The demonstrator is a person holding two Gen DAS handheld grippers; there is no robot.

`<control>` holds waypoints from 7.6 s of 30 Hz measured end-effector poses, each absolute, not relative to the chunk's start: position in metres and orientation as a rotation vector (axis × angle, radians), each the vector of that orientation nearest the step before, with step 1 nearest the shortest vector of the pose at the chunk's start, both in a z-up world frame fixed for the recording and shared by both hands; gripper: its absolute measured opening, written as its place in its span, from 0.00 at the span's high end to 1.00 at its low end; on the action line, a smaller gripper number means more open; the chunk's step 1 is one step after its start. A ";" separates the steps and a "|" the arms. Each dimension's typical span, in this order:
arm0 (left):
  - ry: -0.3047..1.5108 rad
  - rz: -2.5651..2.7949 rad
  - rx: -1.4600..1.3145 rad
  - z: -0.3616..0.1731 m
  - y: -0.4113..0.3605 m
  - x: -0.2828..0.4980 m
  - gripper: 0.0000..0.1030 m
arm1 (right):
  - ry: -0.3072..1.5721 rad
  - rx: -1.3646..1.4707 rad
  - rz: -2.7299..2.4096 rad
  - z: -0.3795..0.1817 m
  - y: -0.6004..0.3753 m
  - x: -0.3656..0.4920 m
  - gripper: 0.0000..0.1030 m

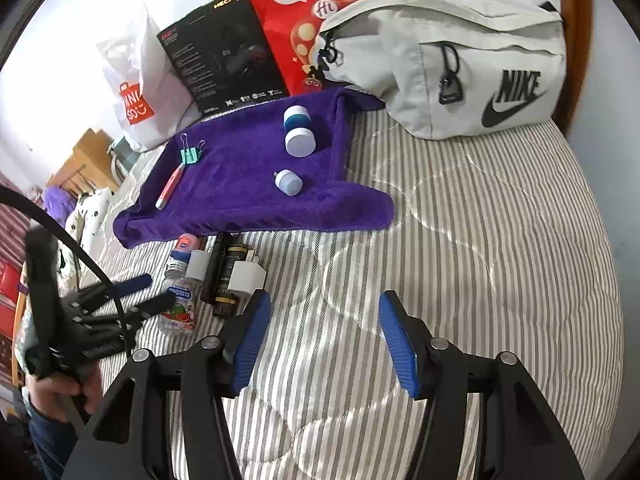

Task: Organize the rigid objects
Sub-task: 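Grasp the clear candy jar with the left tool while the right tool grasps the white charger plug, then carry the candy jar onto the towel and release while the right tool sets the charger there, then grasp the orange-blue lip balm tin with the left tool while the right tool grasps the black-gold bottle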

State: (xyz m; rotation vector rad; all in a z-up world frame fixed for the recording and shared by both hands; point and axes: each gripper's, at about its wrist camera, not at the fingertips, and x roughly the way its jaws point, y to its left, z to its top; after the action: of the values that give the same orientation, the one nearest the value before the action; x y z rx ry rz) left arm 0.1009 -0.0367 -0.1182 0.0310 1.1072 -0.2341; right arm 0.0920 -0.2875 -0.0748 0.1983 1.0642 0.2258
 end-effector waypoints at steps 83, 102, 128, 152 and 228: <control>0.993 -0.176 -0.006 -0.076 0.059 0.133 0.62 | 1.092 0.069 0.325 -0.097 -0.228 0.147 0.75; 1.024 -0.208 0.005 -0.089 0.052 0.212 0.62 | 1.126 -0.034 0.285 -0.107 -0.220 0.242 0.75; 1.079 -0.200 0.097 -0.124 0.029 0.259 0.62 | 1.128 -0.132 0.285 -0.140 -0.201 0.281 0.75; 1.114 -0.167 0.139 -0.125 0.032 0.240 0.37 | 1.162 -0.154 0.363 -0.133 -0.198 0.260 0.58; 1.059 -0.173 0.040 -0.136 0.033 0.126 0.66 | 1.195 0.037 0.347 -0.146 -0.184 0.142 0.44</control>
State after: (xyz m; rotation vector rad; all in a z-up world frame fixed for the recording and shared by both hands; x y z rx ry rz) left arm 0.1264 0.0326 -0.1362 0.0405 1.0591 -0.1726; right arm 0.1421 -0.1837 -0.1457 0.0370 1.1950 0.3471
